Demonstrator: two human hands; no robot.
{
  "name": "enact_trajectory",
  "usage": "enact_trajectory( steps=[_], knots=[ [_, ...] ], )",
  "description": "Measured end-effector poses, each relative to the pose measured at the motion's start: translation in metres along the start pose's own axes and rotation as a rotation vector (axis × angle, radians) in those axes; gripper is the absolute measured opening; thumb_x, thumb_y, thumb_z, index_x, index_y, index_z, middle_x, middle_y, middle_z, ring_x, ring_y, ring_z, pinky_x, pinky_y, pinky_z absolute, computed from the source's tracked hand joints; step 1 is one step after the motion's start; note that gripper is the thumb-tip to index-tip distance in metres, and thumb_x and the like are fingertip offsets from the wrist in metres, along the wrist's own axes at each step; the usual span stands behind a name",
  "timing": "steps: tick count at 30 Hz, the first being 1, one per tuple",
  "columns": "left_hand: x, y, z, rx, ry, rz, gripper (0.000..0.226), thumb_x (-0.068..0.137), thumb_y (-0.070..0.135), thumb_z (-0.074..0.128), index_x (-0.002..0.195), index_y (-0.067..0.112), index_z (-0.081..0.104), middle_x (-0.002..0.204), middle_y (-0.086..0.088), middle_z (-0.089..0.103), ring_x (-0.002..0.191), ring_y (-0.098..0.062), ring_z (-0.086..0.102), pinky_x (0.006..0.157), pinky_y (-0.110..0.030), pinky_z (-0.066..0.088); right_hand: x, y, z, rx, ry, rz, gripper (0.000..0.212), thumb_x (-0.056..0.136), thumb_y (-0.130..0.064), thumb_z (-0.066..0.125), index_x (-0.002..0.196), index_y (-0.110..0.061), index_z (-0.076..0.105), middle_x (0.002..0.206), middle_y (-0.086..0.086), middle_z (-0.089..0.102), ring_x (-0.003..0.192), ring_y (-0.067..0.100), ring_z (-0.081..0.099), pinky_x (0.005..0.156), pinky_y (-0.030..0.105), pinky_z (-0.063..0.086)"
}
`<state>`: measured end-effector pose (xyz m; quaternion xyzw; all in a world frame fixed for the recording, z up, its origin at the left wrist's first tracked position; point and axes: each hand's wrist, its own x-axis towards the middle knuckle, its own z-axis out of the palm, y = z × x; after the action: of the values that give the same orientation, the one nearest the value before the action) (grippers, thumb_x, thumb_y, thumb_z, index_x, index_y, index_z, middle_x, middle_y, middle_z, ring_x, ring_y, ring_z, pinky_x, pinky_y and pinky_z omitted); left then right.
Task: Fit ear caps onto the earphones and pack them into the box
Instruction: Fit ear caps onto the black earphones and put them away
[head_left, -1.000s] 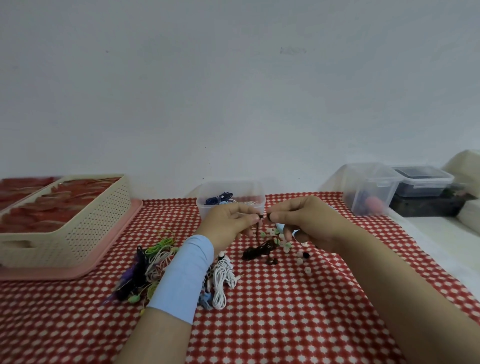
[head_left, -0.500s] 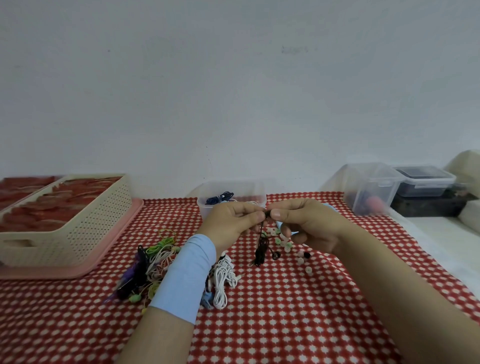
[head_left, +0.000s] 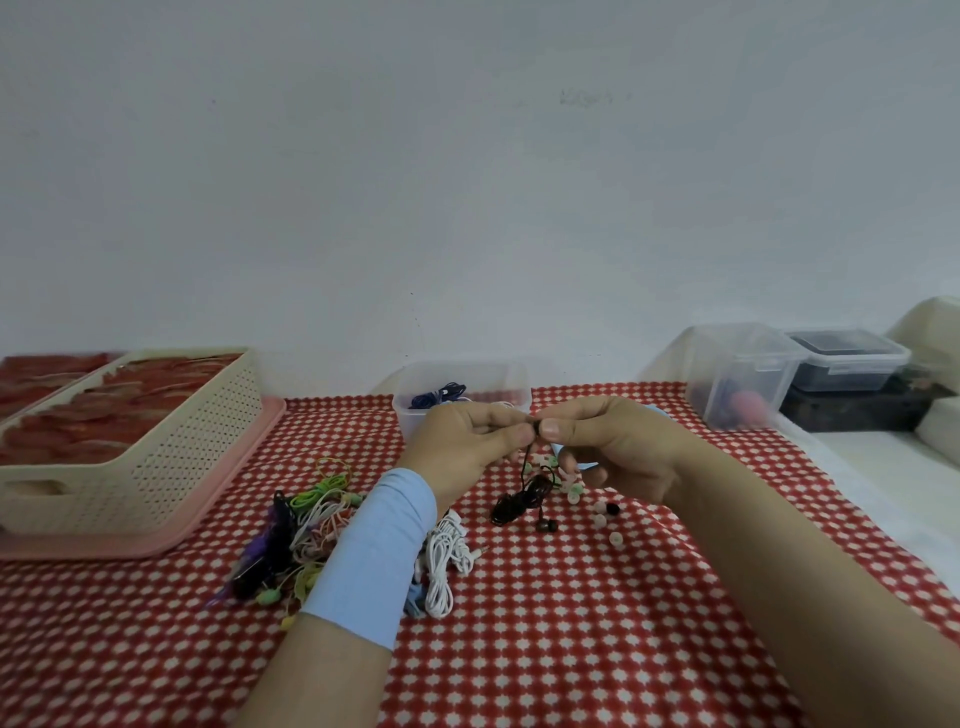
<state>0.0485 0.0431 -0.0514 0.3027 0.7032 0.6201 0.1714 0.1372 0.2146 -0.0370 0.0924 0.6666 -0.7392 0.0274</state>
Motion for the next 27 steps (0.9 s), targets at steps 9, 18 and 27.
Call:
enact_trajectory(
  steps=[9,18,27],
  knots=[
    [0.0001,0.0031,0.0029,0.147,0.042,0.063,0.014,0.081,0.015,0.078,0.094,0.019,0.077,0.091,0.003,0.077,0.087,-0.010,0.072,0.086,-0.023,0.054,-0.0037,-0.0035,-0.0028,-0.028,0.001,0.094,0.025,0.076,-0.017,0.074,0.099,-0.009,0.078,0.062,-0.003,0.067,0.052,0.007,0.053,0.038,0.015,0.033],
    [0.0000,0.0001,0.0025,0.186,0.088,0.077,0.016,0.083,0.012,0.076,0.100,0.015,0.076,0.089,0.003,0.077,0.079,-0.006,0.072,0.077,-0.015,0.054,0.0036,0.0043,-0.0001,-0.045,0.117,0.015,0.018,0.070,-0.019,0.081,0.086,-0.011,0.083,0.085,0.010,0.074,0.054,0.013,0.058,0.041,0.021,0.042],
    [0.0002,0.0002,0.0038,0.014,0.097,-0.033,0.015,0.087,0.004,0.070,0.101,0.009,0.073,0.079,-0.006,0.075,0.070,-0.012,0.069,0.067,-0.018,0.055,-0.0038,-0.0011,0.0049,-0.365,0.233,-0.246,0.012,0.088,-0.013,0.078,0.097,-0.018,0.081,0.086,0.002,0.079,0.063,0.015,0.069,0.048,0.023,0.050]
  ],
)
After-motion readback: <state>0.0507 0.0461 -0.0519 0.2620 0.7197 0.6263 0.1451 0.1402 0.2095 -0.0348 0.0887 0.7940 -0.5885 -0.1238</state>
